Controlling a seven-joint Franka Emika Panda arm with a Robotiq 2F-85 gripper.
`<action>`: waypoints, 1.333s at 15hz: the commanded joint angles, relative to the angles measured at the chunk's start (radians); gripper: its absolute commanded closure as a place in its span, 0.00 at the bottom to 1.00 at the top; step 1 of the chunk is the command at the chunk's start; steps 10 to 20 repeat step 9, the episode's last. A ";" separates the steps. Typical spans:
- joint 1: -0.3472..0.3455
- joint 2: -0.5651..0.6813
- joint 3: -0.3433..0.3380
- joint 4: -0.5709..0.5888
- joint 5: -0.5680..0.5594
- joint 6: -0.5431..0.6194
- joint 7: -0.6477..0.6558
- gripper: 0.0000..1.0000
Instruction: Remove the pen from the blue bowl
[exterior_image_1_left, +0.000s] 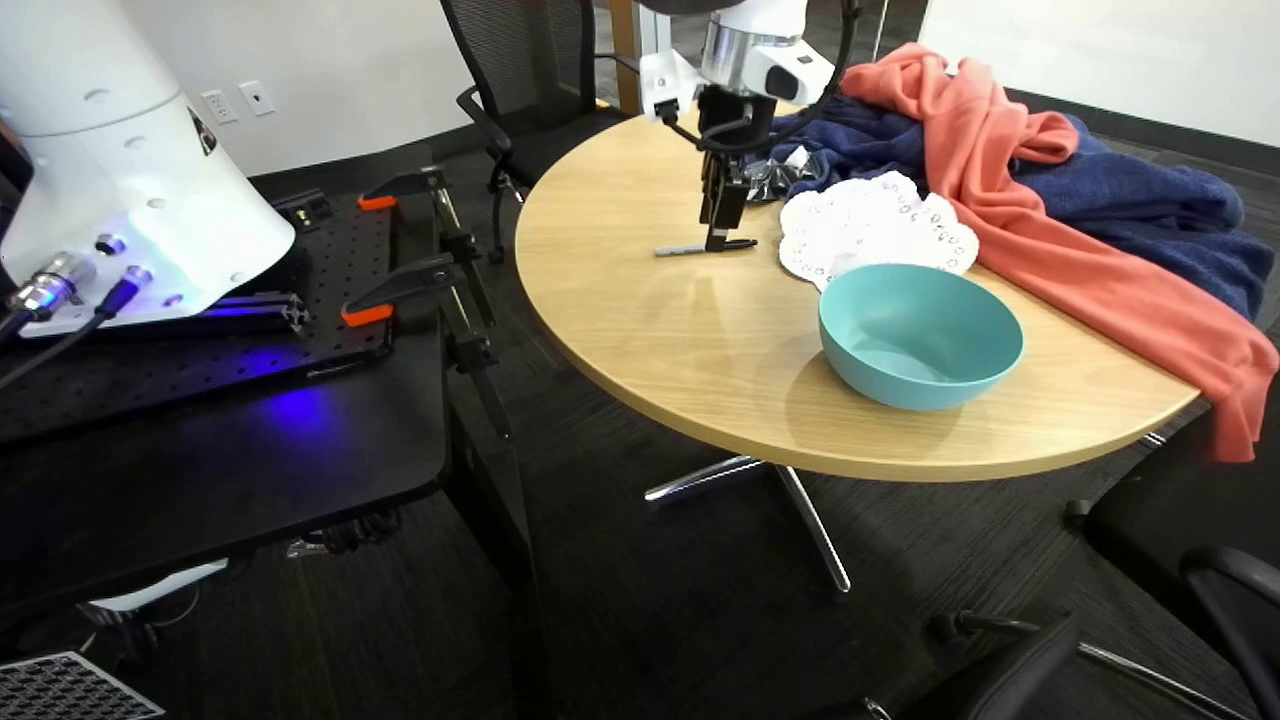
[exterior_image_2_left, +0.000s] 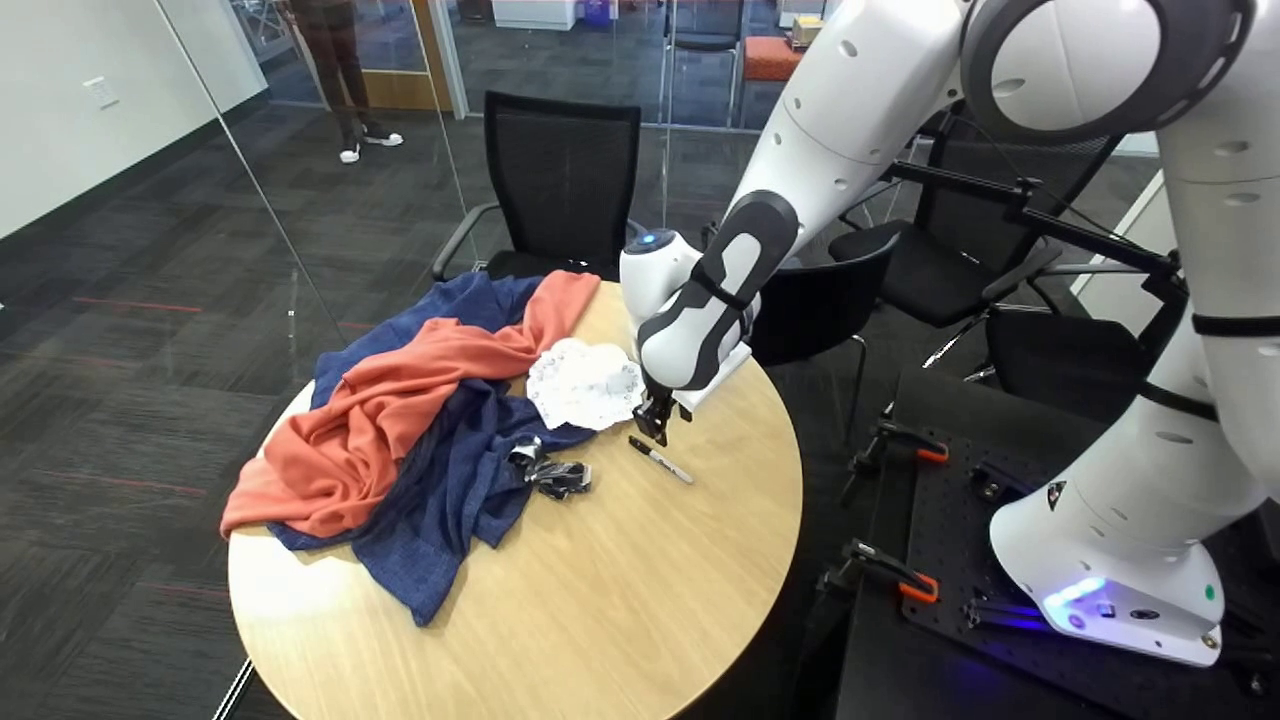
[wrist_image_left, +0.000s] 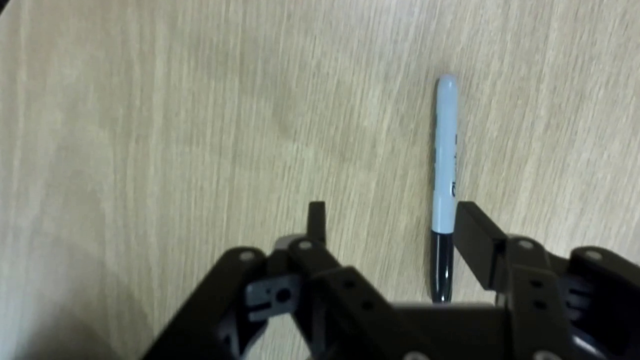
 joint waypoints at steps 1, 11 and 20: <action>0.005 -0.031 -0.007 -0.046 -0.011 0.056 -0.017 0.01; 0.002 -0.001 -0.002 -0.014 0.002 0.050 -0.002 0.00; 0.002 -0.001 -0.002 -0.014 0.002 0.050 -0.002 0.00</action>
